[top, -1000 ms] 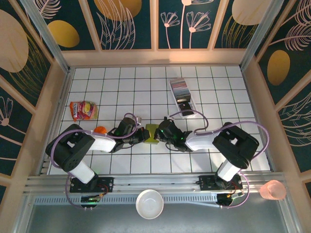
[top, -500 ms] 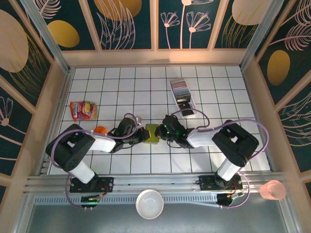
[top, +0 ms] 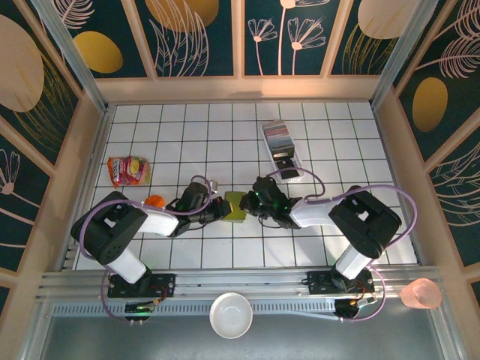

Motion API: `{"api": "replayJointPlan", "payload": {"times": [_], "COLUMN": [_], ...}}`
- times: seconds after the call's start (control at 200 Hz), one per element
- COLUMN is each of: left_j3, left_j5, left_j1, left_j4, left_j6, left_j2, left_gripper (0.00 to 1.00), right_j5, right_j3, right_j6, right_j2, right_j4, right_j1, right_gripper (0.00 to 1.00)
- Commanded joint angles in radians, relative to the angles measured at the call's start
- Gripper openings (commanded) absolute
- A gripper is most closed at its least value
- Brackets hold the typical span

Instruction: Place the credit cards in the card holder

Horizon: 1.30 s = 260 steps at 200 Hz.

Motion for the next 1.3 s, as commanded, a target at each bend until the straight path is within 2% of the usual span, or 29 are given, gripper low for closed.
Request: {"api": "replayJointPlan", "payload": {"times": [0.0, 0.721, 1.296], "left_j3": [-0.034, -0.03, -0.034], "left_j5": [-0.046, -0.044, -0.042], "left_j1": [-0.001, -0.001, -0.002], "left_j4": [-0.115, -0.118, -0.112], "left_j6": [0.004, 0.004, 0.003], "left_j2": [0.057, 0.058, 0.052], "left_gripper": [0.0, 0.0, 0.0], "right_j5": [-0.021, -0.011, 0.007], "right_j3": [-0.007, -0.008, 0.037], "right_j6": [0.017, 0.004, 0.004], "right_j2": [-0.03, -0.066, 0.014], "right_j4": [0.057, 0.054, 0.029], "right_j1": [-0.011, -0.026, -0.03], "right_gripper": [0.0, 0.0, 0.0]}}
